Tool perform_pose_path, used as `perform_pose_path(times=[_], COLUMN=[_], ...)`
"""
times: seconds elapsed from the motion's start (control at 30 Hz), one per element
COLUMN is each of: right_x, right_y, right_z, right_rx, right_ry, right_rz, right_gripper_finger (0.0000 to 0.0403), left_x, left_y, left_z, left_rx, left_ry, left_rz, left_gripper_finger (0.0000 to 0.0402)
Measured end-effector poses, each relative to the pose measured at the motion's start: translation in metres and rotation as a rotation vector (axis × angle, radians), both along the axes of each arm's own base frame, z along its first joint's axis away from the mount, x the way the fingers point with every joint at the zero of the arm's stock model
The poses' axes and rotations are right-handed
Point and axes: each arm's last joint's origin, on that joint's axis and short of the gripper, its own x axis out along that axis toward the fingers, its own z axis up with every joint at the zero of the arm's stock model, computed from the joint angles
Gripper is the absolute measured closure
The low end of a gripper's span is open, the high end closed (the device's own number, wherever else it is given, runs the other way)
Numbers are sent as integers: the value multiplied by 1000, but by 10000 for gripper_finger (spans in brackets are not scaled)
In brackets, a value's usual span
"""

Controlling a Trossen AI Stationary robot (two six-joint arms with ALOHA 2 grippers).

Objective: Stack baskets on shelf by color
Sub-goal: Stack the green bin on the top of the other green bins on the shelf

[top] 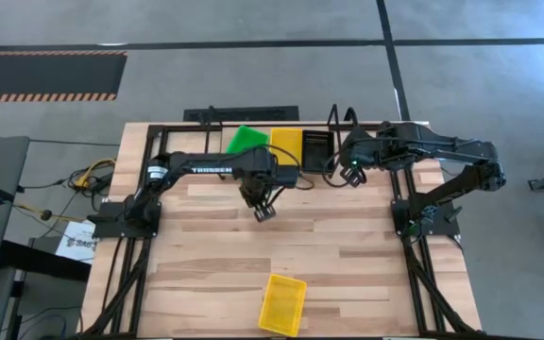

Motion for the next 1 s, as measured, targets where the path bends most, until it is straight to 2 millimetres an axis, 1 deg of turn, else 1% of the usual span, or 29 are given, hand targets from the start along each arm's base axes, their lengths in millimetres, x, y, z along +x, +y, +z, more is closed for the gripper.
perform_pose_path(times=[0.07,0.13,0.23,0.3,0.4,0.5,0.57,0.63,0.73,0.8,1.0], right_x=[-1,-1,-1,-1,-1,-2,-4,-4,-3,-4,-4], right_y=[-2,-4,-6,-7,-8,-8,-7,-7,-8,-8,-7], right_z=[0,0,0,0,0,0,2,2,2,2,2], right_rx=[-3,-5,-9,-11,-11,-12,-13,-13,-12,-12,-11], right_ry=[7,16,31,39,42,41,35,35,35,35,28], right_rz=[5,4,15,23,25,26,26,26,26,25,17], right_gripper_finger=[396,396,396,396,396,396,396,396,396,396,396], left_x=[1,1,1,0,-6,-20,-30,-35,-37,-35,-32], left_y=[-7,-12,-18,-18,-11,0,8,14,17,16,26], left_z=[0,0,0,-4,-18,-38,-54,-61,-54,-49,-49], left_rx=[-11,-4,79,131,129,126,197,297,385,388,380], left_ry=[-2,-2,3,24,86,192,292,339,328,286,251], left_rz=[6,-29,-115,-143,-160,-190,-210,-220,-259,-285,-330], left_gripper_finger=[401,401,401,401,401,401,401,401,401,401,401])
